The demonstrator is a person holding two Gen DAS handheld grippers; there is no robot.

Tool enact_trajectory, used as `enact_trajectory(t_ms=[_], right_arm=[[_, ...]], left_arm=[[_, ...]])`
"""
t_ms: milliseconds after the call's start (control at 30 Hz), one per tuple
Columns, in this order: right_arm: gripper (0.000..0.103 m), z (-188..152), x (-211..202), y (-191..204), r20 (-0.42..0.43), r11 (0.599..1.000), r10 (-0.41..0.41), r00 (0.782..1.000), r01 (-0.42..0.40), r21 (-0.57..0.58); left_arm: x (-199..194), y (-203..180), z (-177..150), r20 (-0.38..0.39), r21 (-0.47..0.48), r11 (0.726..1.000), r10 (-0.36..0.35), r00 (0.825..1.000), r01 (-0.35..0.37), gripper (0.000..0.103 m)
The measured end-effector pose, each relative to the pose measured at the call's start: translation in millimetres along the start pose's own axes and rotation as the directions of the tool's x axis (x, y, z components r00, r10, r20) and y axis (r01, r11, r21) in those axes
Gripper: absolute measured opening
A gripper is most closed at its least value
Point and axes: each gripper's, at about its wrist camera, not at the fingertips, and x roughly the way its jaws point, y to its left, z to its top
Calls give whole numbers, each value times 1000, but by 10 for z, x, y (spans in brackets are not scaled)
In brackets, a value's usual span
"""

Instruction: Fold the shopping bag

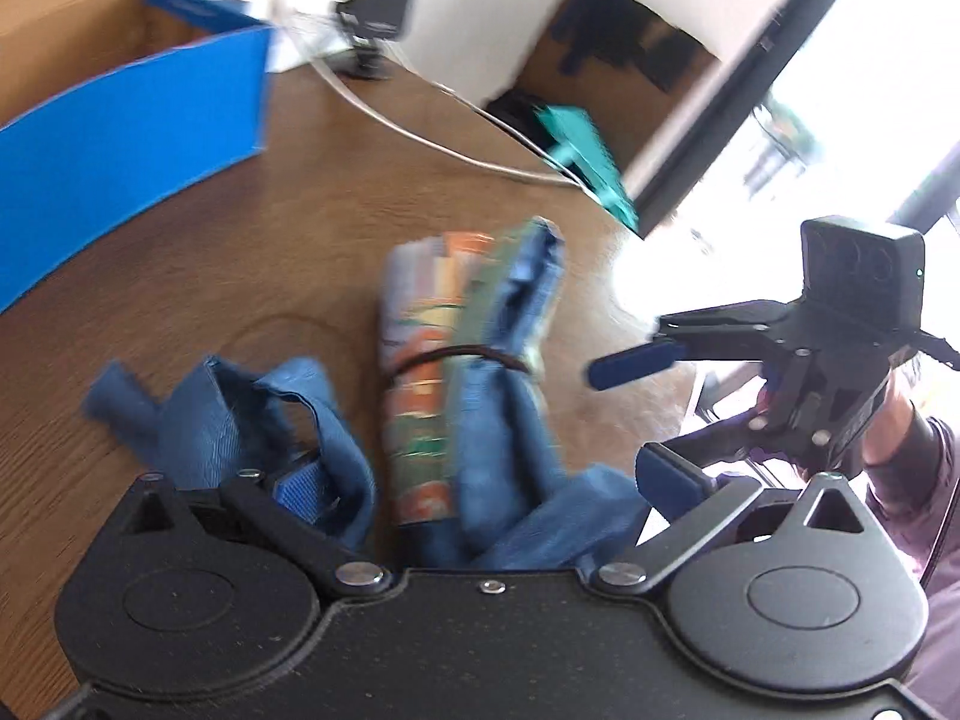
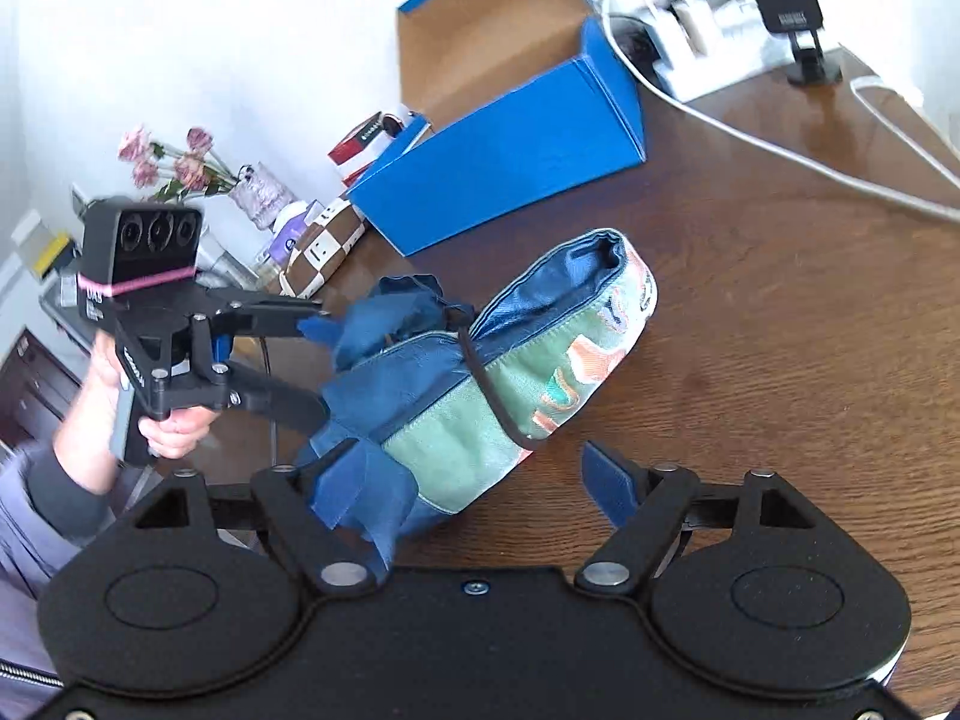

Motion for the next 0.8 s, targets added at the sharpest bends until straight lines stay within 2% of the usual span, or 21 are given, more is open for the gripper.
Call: enact_trajectory(t_ms=[100, 167, 233, 300, 333, 367, 400, 467, 567, 700, 767, 800], right_arm=[[82, -59, 51, 3, 1, 999, -37, 999, 37, -16], [82, -93, 65, -16, -5, 997, -75, 997, 75, -28], [82, -95, -27, -34, 25, 994, -92, 995, 94, -51], [82, -82, -115, -62, 64, 994, -96, 993, 99, -42], [82, -72, -168, -72, 88, 994, -102, 991, 106, -38], [82, -85, -184, -78, 101, 993, -105, 989, 109, -37], [82, -88, -217, -82, 119, 993, -110, 987, 115, -37], [82, -100, -248, -90, 137, 992, -113, 984, 119, -35], [82, -113, -251, -108, 146, 993, -110, 983, 116, -32], [82, -130, -232, -120, 153, 995, -91, 984, 97, -34], [82, -135, -226, -117, 164, 996, -77, 983, 85, -42], [82, -131, -218, -117, 165, 995, -75, 983, 84, -45]], left_arm=[[148, -125, 37, -55, 85, 993, 92, 994, -87, 103], [293, -224, 21, -95, 150, 976, 175, 980, -160, 103], [447, -329, 3, -129, 222, 955, 230, 965, -198, 102], [544, -384, -80, -155, 285, 932, 277, 948, -225, 92], [533, -406, -98, -135, 292, 930, 269, 954, -221, 85], [525, -417, -85, -133, 290, 932, 263, 956, -216, 70], [479, -425, -46, -131, 286, 932, 270, 954, -224, 61], [405, -411, 11, -128, 273, 935, 268, 955, -226, 53], [312, -374, 51, -118, 298, 915, 319, 940, -273, 48], [-5, -342, 153, -51, 356, 860, 410, 911, -367, 47], [-129, -371, 244, -7, 381, 811, 482, 876, -443, 46], [-242, -398, 324, 43, 390, 768, 537, 843, -509, 46]])
